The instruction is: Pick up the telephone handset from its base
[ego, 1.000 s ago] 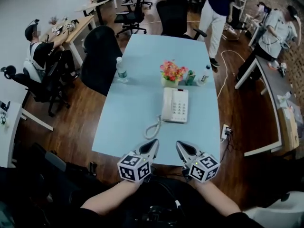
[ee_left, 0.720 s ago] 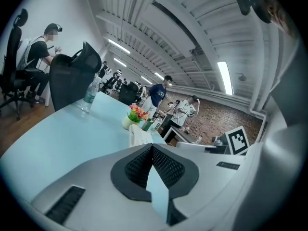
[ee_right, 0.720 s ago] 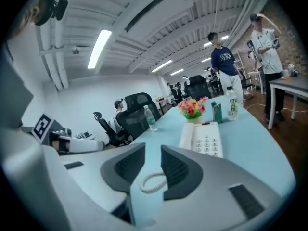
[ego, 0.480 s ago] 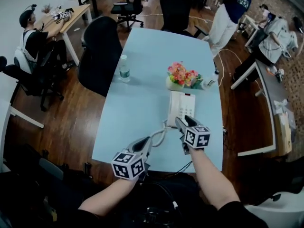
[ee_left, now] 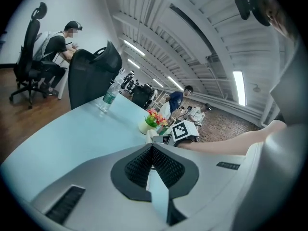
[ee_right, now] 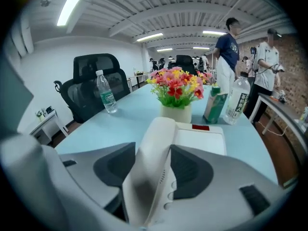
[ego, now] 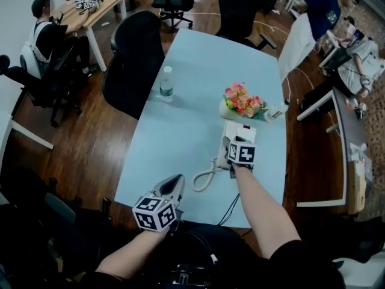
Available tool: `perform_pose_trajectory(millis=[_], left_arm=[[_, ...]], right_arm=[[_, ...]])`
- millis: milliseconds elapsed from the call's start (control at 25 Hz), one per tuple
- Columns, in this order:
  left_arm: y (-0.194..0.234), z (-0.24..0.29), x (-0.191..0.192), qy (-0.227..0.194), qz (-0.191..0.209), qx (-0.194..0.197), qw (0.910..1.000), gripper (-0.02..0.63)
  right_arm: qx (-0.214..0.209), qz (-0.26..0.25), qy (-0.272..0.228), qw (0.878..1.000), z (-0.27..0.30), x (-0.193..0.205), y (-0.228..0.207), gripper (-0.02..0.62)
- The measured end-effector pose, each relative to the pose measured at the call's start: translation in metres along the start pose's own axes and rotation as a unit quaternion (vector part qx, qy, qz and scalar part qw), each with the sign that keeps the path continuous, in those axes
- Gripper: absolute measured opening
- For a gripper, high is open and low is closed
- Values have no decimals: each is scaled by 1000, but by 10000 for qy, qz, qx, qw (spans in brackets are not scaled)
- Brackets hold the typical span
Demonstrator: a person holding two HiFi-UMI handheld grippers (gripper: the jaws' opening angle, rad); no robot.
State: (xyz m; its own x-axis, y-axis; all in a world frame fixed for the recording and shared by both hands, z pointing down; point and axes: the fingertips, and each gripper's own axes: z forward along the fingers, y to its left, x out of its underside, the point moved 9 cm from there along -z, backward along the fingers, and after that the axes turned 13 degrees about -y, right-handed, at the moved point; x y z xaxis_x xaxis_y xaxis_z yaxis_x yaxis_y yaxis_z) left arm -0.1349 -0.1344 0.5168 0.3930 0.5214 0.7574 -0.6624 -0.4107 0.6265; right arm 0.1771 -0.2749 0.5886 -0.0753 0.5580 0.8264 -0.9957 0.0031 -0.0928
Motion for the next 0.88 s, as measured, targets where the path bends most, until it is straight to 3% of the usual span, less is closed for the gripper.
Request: perform_pose_trajectory(millis=[240,480,600,760,880], left_arm=[[14,1,3,-48,-121,-289,9995,0],[18,1,2,-46,-155,-399,9991,0],[15,2,1,-35,-128,-362,9993,0],[9,2,2,11,-56,-266,9996,0],[3,0,3,50,2,-211,9998,0]], right_arm=[[327,-226,241,9989,22,7,7,325],[594,-808,330,9944,30,16,12,345],[623,-357,268,9971,27,11,7,308],[336,571,76,9978,19,6,-4,262],[96,699,-239,9972,4,-2,-5,249]])
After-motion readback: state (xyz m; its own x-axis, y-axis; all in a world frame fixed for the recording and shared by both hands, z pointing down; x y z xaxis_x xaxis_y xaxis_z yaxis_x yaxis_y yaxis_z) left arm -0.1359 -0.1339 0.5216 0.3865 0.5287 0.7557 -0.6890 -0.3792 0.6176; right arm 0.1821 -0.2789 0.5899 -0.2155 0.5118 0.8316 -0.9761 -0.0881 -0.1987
